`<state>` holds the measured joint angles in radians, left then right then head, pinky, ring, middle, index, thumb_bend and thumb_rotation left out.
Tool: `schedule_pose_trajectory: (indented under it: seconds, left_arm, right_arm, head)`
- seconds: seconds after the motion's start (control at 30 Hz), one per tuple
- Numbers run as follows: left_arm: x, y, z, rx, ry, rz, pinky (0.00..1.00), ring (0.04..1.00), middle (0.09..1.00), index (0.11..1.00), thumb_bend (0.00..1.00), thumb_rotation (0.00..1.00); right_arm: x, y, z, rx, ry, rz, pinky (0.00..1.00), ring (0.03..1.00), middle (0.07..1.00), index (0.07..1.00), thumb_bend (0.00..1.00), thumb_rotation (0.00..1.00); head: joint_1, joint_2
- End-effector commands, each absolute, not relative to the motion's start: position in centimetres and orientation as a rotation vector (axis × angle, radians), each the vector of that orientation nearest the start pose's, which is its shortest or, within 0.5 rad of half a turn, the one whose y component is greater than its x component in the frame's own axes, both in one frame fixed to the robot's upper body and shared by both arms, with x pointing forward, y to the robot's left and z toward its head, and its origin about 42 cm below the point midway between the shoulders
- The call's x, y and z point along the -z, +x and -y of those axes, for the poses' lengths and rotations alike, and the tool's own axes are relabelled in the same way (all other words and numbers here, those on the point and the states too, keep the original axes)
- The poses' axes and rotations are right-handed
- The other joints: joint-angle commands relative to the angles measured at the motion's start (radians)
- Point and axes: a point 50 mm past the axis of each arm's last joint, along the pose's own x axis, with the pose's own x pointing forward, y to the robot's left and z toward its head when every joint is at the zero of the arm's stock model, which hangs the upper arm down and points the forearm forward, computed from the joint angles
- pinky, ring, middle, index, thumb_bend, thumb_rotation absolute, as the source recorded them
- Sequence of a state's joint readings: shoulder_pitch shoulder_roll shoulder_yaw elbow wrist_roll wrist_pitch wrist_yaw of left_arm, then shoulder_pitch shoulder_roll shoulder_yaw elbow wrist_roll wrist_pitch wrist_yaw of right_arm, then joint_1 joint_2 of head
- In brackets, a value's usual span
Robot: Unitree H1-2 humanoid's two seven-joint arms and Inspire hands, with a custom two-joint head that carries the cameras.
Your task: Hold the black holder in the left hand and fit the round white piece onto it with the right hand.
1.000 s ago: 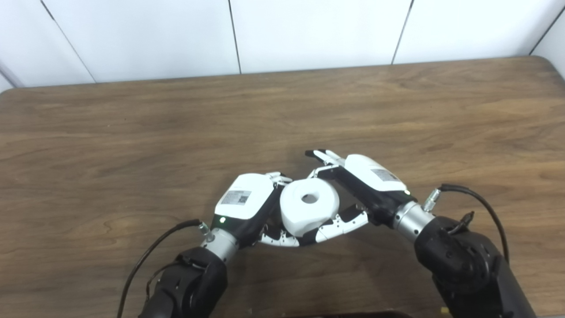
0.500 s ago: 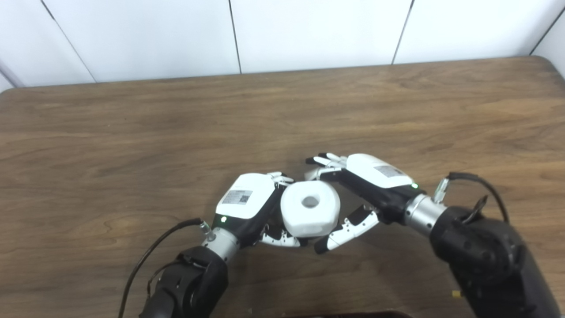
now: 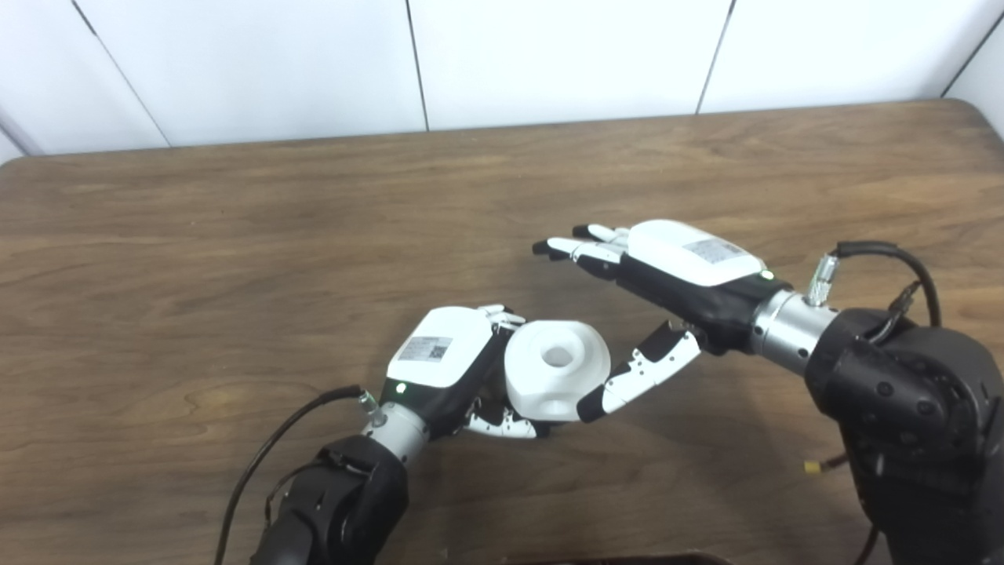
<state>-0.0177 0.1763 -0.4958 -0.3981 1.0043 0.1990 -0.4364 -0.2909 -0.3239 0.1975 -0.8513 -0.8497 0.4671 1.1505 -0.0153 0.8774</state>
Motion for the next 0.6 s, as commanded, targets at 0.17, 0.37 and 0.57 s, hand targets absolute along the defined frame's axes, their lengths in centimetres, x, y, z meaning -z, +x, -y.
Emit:
schedule_pose_trajectory:
  seconds: [0.17,0.37,0.57]
  left_arm:
    - [-15.0,23.5,-12.7,0.653,1.153,0.111,0.82,0.877,0.800,0.486,0.52,0.05]
    - [-15.0,23.6,-12.8,0.653,1.165,0.106,0.83,0.878,0.798,0.486,0.52,0.05]
    - [-15.0,23.6,-12.8,0.649,1.169,0.100,0.83,0.875,0.796,0.487,0.52,0.05]
  right_arm:
    - [-31.7,25.0,19.5,-0.700,-1.221,0.177,1.00,1.000,0.924,0.958,1.00,0.59]
    - [-32.2,25.1,19.9,-0.672,-1.208,0.181,1.00,1.000,0.936,0.972,1.00,0.60]
    - [-32.8,24.9,20.4,-0.639,-1.211,0.181,1.00,1.000,0.951,0.984,1.00,0.60]
  head:
    - [0.000,0.000]
    - [0.002,-0.002]
    - [0.002,-0.004]
